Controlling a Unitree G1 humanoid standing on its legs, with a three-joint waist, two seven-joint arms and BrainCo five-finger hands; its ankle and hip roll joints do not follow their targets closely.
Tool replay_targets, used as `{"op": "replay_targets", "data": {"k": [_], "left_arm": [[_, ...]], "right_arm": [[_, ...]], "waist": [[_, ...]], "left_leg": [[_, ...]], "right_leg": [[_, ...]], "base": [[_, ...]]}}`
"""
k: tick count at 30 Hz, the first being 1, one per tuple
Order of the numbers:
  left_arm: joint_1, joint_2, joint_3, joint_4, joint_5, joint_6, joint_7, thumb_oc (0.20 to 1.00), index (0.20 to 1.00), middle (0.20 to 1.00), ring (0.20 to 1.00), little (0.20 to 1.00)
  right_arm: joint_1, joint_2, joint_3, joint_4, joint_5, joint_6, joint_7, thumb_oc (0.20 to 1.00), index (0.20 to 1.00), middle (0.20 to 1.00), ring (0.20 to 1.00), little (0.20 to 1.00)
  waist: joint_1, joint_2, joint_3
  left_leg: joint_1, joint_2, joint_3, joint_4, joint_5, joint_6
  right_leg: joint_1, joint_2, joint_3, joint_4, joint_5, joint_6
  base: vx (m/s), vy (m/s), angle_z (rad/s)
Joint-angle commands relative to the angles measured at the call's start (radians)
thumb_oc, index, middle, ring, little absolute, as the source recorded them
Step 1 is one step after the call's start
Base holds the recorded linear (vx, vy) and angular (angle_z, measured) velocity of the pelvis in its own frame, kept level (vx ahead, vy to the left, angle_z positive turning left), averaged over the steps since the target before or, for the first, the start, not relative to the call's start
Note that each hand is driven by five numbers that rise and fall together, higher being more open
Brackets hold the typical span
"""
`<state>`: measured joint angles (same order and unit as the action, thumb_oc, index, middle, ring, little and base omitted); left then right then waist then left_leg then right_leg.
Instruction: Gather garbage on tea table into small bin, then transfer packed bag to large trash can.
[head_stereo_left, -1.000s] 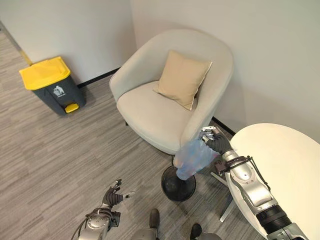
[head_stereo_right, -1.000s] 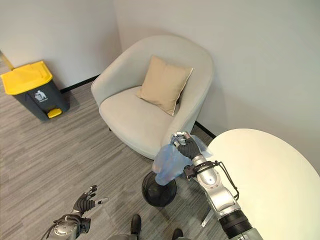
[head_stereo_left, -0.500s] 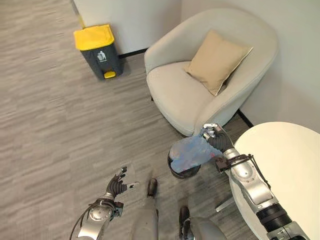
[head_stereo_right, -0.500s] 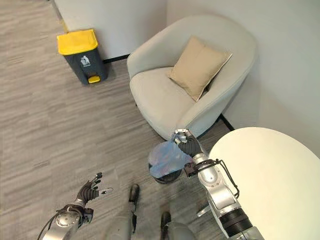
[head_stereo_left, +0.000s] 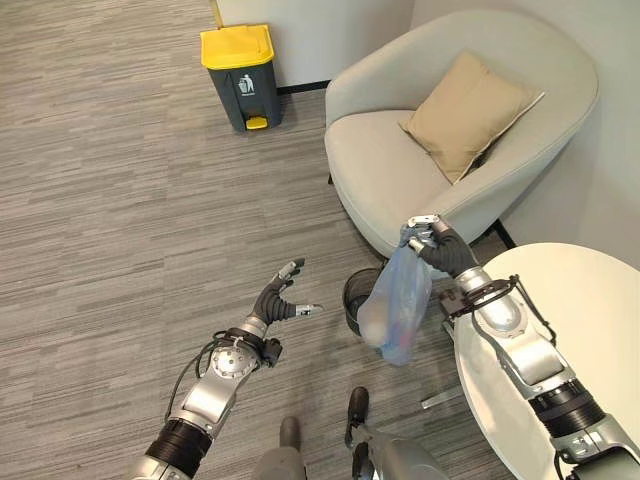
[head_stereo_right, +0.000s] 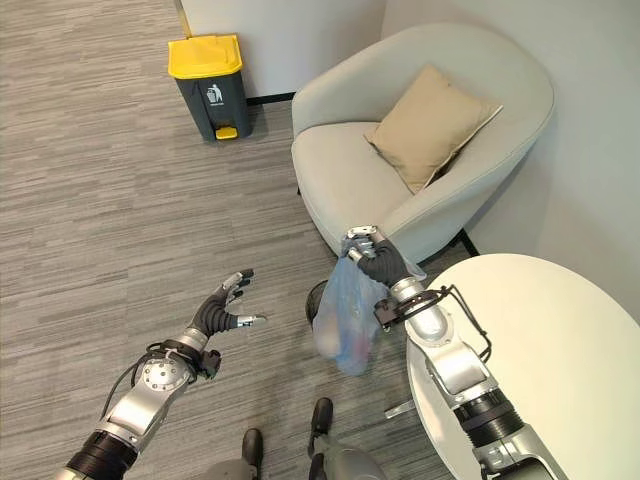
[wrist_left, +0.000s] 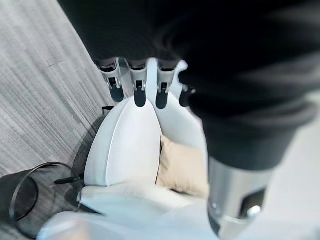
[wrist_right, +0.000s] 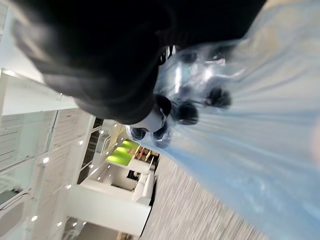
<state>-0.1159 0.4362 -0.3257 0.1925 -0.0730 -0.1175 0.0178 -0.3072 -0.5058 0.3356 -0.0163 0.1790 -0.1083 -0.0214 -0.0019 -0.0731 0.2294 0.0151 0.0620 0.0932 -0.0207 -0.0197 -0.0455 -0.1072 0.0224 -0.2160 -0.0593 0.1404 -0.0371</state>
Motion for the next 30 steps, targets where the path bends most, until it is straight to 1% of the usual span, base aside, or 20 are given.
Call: {"op": "replay_targets", "data": {"k": [1, 6, 9, 15, 22, 24, 27, 30], "left_arm": [[0.028, 0.051, -0.014, -0.054, 0.044, -0.055, -0.017, 1.0, 1.0, 1.0, 1.0, 1.0], [-0.006, 0.041, -0.056, -0.085, 0.025, -0.064, -0.037, 1.0, 1.0, 1.0, 1.0, 1.0], [-0.058, 0.014, -0.099, -0.093, 0.027, -0.063, -0.021, 1.0, 1.0, 1.0, 1.0, 1.0], [-0.125, -0.027, -0.153, -0.059, 0.027, -0.055, 0.007, 1.0, 1.0, 1.0, 1.0, 1.0], [-0.174, -0.057, -0.204, -0.007, 0.053, -0.044, 0.034, 1.0, 1.0, 1.0, 1.0, 1.0], [-0.18, -0.061, -0.209, 0.009, 0.084, -0.04, 0.053, 1.0, 1.0, 1.0, 1.0, 1.0], [-0.182, -0.078, -0.221, 0.036, 0.111, -0.031, 0.088, 1.0, 1.0, 1.0, 1.0, 1.0], [-0.185, -0.084, -0.233, 0.056, 0.119, -0.025, 0.096, 1.0, 1.0, 1.0, 1.0, 1.0]], "right_arm": [[-0.013, 0.037, -0.023, -0.057, 0.056, -0.072, 0.01, 0.2, 0.2, 0.2, 0.2, 0.2], [-0.042, 0.062, 0.014, -0.086, 0.081, -0.074, 0.035, 0.2, 0.2, 0.2, 0.2, 0.2], [-0.098, 0.097, 0.071, -0.103, 0.093, -0.072, 0.045, 0.2, 0.2, 0.2, 0.2, 0.2], [-0.208, 0.158, 0.152, -0.063, 0.092, -0.067, 0.033, 0.2, 0.2, 0.2, 0.2, 0.2], [-0.325, 0.243, 0.224, -0.02, 0.121, -0.068, 0.014, 0.2, 0.2, 0.2, 0.2, 0.2], [-0.354, 0.261, 0.238, -0.024, 0.129, -0.07, 0.011, 0.2, 0.2, 0.2, 0.2, 0.2], [-0.411, 0.301, 0.27, -0.045, 0.161, -0.076, 0.002, 0.2, 0.2, 0.2, 0.2, 0.2], [-0.436, 0.319, 0.29, -0.057, 0.173, -0.078, 0.001, 0.2, 0.2, 0.2, 0.2, 0.2]], "waist": [[-0.003, -0.02, -0.109], [-0.007, -0.026, -0.137], [-0.012, -0.028, -0.156], [-0.008, -0.03, -0.168], [0.005, -0.035, -0.173], [0.012, -0.038, -0.174], [0.031, -0.053, -0.178], [0.037, -0.056, -0.179]], "left_leg": [[-0.077, -0.017, 0.003, 0.036, -0.022, -0.019], [-0.025, -0.025, 0.017, -0.016, -0.017, -0.012], [0.006, -0.031, 0.023, -0.039, -0.018, -0.005], [0.027, -0.032, 0.028, -0.054, -0.017, -0.001], [0.038, -0.034, 0.024, -0.056, -0.019, 0.003], [0.039, -0.035, 0.022, -0.055, -0.019, 0.003], [0.035, -0.036, 0.018, -0.054, -0.017, 0.003], [0.034, -0.035, 0.017, -0.053, -0.016, 0.004]], "right_leg": [[0.081, -0.072, 0.018, 0.05, -0.201, 0.112], [0.102, -0.075, 0.035, 0.041, -0.195, 0.124], [0.117, -0.076, 0.049, 0.037, -0.192, 0.13], [0.13, -0.078, 0.059, 0.031, -0.187, 0.132], [0.142, -0.08, 0.063, 0.025, -0.184, 0.132], [0.145, -0.081, 0.06, 0.025, -0.184, 0.132], [0.147, -0.082, 0.053, 0.025, -0.183, 0.131], [0.146, -0.084, 0.052, 0.026, -0.182, 0.132]], "base": [[0.03, 0.062, -0.06], [0.04, 0.059, -0.08], [0.05, 0.052, -0.12], [0.02, 0.026, -0.06], [0.0, 0.005, -0.01], [0.0, 0.0, 0.0], [0.0, -0.001, 0.01], [0.0, 0.005, 0.02]]}}
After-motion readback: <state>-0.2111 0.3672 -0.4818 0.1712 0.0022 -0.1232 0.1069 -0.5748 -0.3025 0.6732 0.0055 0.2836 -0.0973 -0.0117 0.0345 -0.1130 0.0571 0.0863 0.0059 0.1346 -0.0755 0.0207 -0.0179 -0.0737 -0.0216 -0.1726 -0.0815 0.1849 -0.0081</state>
